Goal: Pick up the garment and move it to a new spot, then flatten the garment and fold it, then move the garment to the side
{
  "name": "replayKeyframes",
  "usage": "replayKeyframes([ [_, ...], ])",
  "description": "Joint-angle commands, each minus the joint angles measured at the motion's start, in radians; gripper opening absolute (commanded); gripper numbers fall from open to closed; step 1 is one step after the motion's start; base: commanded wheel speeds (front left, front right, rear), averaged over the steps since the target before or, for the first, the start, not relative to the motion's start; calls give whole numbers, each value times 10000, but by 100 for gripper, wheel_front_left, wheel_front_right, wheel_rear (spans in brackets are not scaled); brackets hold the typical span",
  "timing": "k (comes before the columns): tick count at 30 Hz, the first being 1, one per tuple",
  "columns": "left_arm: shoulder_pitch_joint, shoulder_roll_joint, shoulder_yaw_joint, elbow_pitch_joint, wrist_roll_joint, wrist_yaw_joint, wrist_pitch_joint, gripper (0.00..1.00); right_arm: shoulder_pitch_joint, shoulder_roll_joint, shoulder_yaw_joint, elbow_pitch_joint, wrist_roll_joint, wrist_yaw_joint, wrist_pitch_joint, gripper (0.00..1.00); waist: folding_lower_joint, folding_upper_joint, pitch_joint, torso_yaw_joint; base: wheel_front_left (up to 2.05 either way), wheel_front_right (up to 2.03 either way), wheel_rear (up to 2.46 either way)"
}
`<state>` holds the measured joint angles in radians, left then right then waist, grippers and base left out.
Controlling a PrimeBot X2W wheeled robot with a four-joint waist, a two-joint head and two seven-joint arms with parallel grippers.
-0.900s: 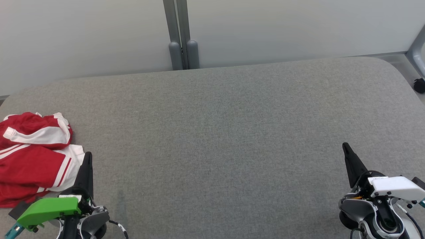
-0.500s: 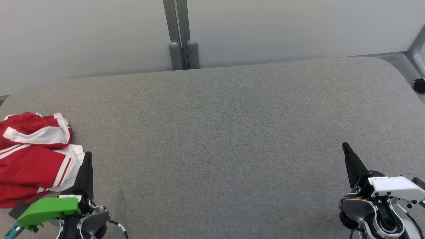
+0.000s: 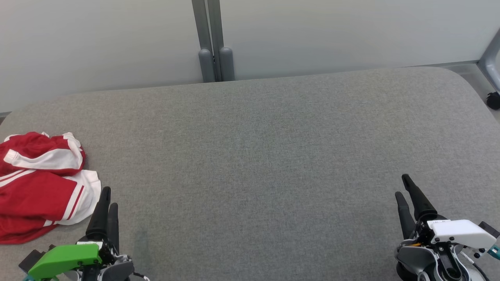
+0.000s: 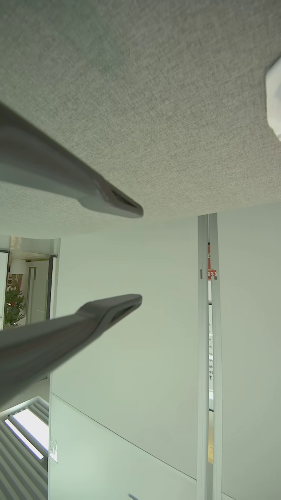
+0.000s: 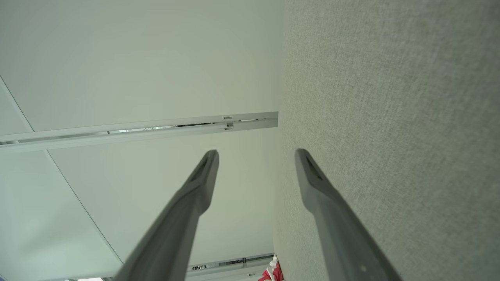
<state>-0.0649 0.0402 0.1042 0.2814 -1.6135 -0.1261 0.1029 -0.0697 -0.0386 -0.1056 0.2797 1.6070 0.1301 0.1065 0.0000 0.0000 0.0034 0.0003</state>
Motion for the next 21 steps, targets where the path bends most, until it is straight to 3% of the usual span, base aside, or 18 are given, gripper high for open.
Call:
replayKeyframes([
  [1, -193, 41, -46, -243, -35, -18, -114, 100, -191, -41, 107, -272, -90, 2, -110, 100, 0, 0, 1, 4, 0, 0, 0],
  [12, -173, 54, -259, -636, 561, -24, -656, 100, -273, -136, 635, -737, -664, 3, -683, 100, 0, 0, 0, 10, 0, 0, 0],
  [21, -97, 64, -435, -976, 2343, -28, -1042, 100, -290, -200, 857, -1142, -2007, 4, -1070, 100, 0, 0, -3, 16, 0, 0, 0],
])
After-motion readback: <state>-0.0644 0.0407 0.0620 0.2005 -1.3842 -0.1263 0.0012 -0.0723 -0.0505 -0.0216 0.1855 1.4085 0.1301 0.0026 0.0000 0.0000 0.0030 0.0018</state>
